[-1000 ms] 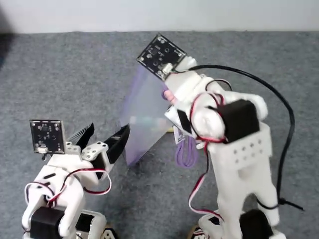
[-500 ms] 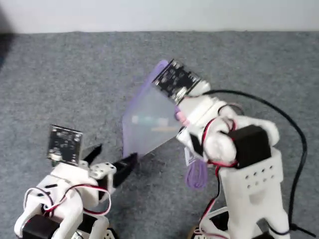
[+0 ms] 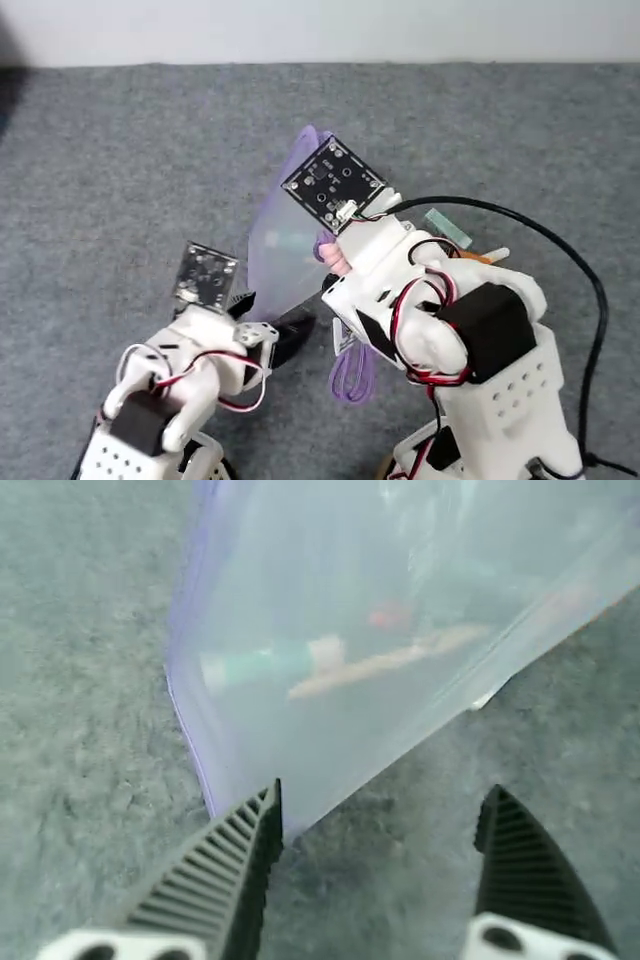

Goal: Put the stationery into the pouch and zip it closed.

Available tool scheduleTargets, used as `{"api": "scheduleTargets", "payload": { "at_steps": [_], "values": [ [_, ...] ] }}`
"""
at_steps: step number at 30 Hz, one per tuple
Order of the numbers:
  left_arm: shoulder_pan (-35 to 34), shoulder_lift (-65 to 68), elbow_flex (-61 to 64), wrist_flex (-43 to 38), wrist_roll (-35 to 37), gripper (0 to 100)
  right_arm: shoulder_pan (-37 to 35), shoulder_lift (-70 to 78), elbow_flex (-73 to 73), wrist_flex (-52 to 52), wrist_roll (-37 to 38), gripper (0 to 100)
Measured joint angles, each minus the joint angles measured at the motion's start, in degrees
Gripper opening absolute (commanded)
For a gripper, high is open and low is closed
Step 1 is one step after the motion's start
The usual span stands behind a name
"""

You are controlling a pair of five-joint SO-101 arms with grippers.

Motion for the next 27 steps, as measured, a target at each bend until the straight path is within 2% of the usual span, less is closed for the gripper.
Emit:
{"api": "scheduleTargets", "payload": {
  "at_steps": [4,15,21,27],
  "values": [
    [-3.43,0.00,4.84,-5.89,-0.70,30,-0.09,-2.02,0.00,0.09,0.00,0.8],
    [-27.16,0.09,7.12,-19.69,-11.25,30,-0.09,-2.55,2.46,0.09,0.00,0.8],
    [-31.65,0.09,3.16,-18.11,-13.80,30,-0.18,-2.55,8.09,0.09,0.00,0.8],
    [-29.36,0.00,-6.07,-6.86,-13.80,30,-4.66,-3.78,9.14,0.09,-0.18,0.8]
  ]
}}
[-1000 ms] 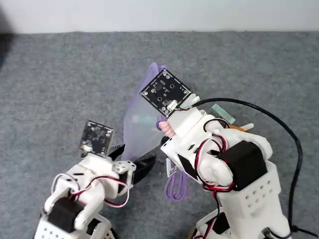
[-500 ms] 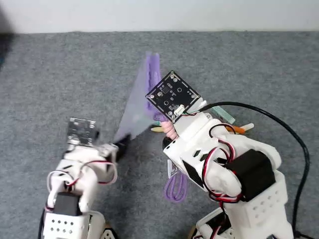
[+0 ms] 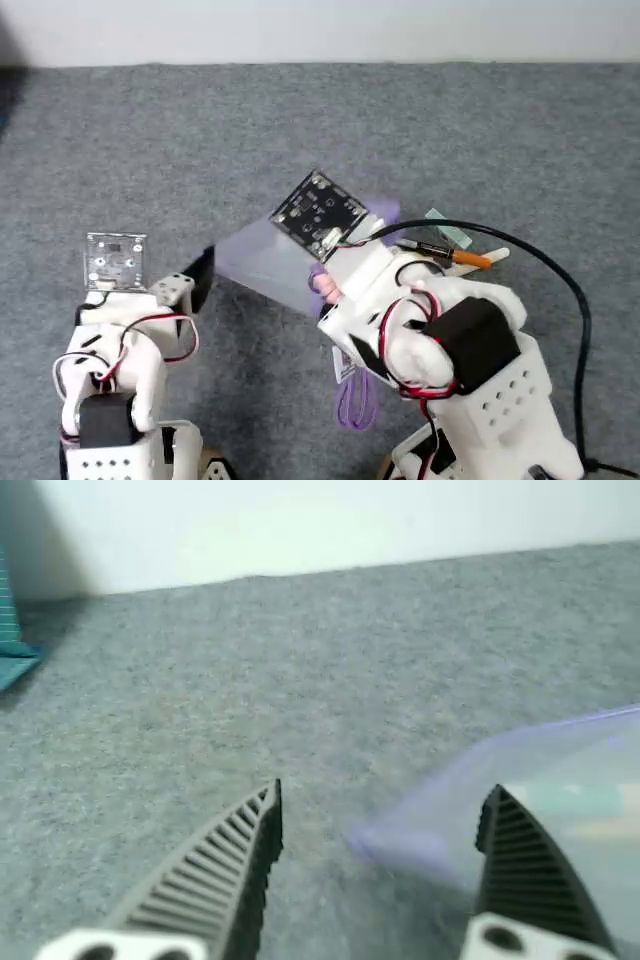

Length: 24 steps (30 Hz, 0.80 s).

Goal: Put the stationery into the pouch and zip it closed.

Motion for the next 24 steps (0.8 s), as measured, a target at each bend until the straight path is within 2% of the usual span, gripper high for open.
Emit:
{"api": "scheduleTargets", "payload": {
  "at_steps": [6,13,19,24],
  "values": [
    [10.20,-0.18,-7.12,14.95,0.00,30,-2.81,0.00,0.00,-1.49,-0.18,0.8],
    [13.19,-0.53,-12.48,17.76,-0.09,30,-3.08,0.00,3.87,-5.54,-0.18,0.8],
    [13.63,-0.53,-20.57,25.32,0.18,30,-3.08,0.00,5.01,-10.20,-0.18,0.8],
    [19.69,-0.53,-22.59,30.42,2.73,30,-3.34,0.00,5.01,-12.04,-0.18,0.8]
  ]
}}
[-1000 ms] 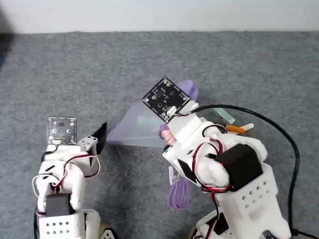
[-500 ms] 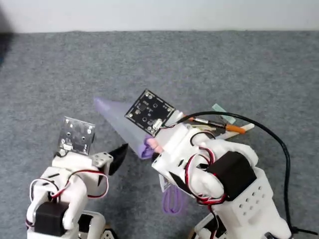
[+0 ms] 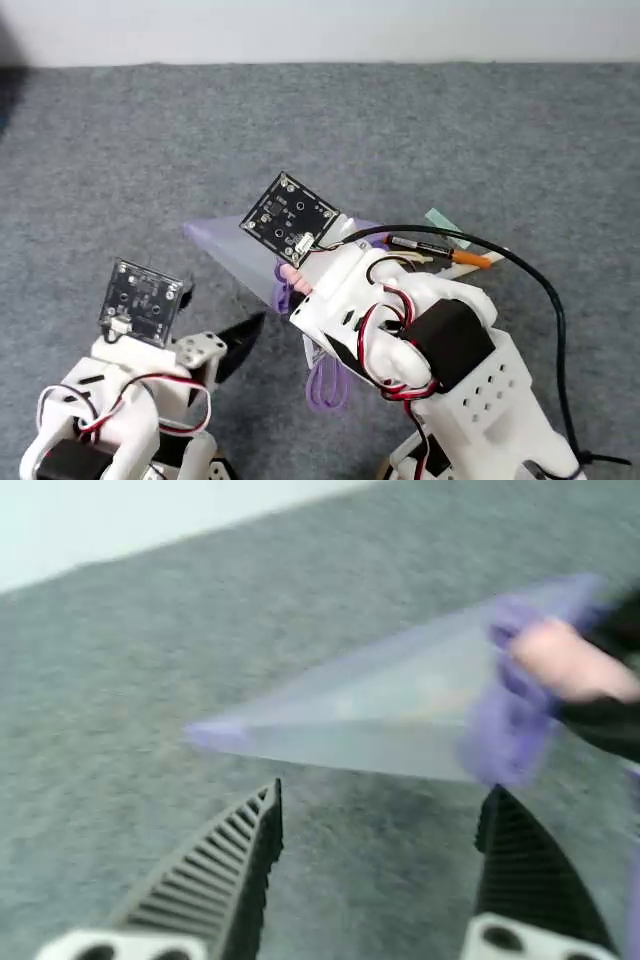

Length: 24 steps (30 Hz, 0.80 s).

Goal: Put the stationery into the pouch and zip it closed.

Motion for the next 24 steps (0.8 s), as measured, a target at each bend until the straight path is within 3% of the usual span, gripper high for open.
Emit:
{"api": "scheduleTargets", "payload": {
  "at_steps": [6,24],
  "values": [
    [6.77,0.00,-0.26,-1.49,7.47,30,0.00,0.00,1.23,-0.18,0.00,0.8],
    [2.81,4.31,6.59,-9.14,7.30,30,-0.09,-0.18,1.23,-0.18,0.00,0.8]
  ]
}}
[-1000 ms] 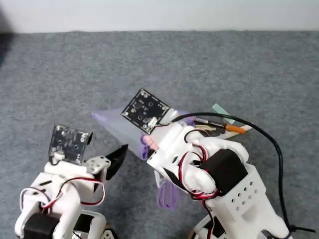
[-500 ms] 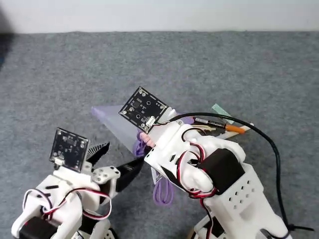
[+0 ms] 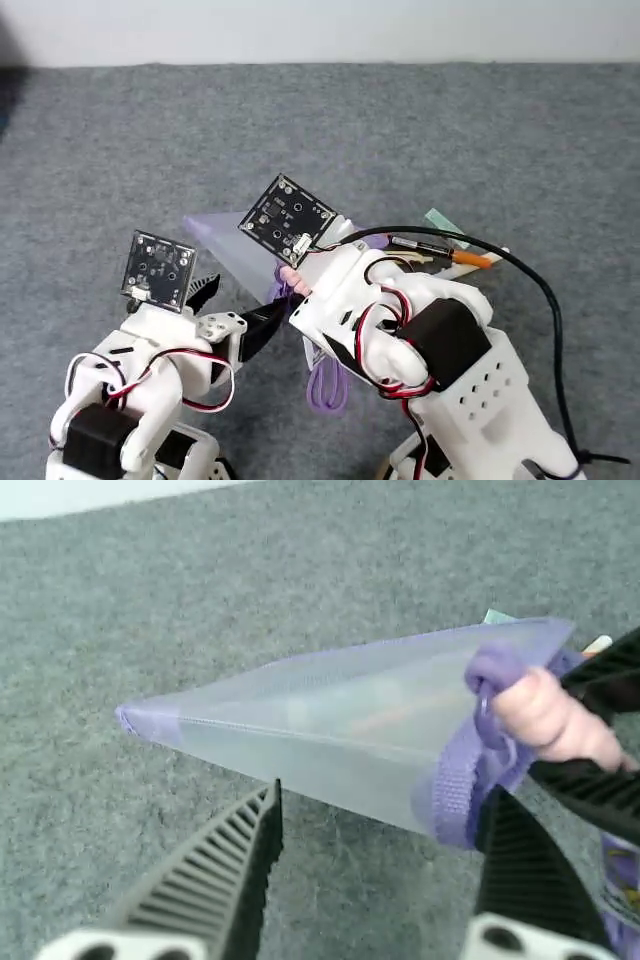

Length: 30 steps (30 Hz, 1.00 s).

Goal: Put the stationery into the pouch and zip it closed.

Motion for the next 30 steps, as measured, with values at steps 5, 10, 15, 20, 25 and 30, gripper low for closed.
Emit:
{"api": "scheduleTargets", "payload": {
  "at_steps": [5,10,15,20,25,30],
  "values": [
    [0.00,0.00,1.41,0.00,0.18,30,0.00,-0.35,0.00,0.00,0.00,0.8],
    [-0.18,0.00,3.16,-0.53,0.09,27,-1.23,-2.11,0.00,1.85,0.00,0.8],
    [0.00,0.18,3.52,-1.23,-0.09,18,-3.16,-3.69,0.00,4.75,0.00,0.8],
    [0.09,0.18,3.52,-3.16,0.00,16,-3.16,-4.31,0.00,5.01,0.00,0.8],
    [0.09,0.18,3.52,-3.43,0.00,16,-3.16,-4.40,0.00,5.36,0.00,0.8],
    [0.09,0.18,3.52,-3.43,-0.09,11,-3.16,-4.57,0.00,5.36,0.00,0.8]
  ]
}}
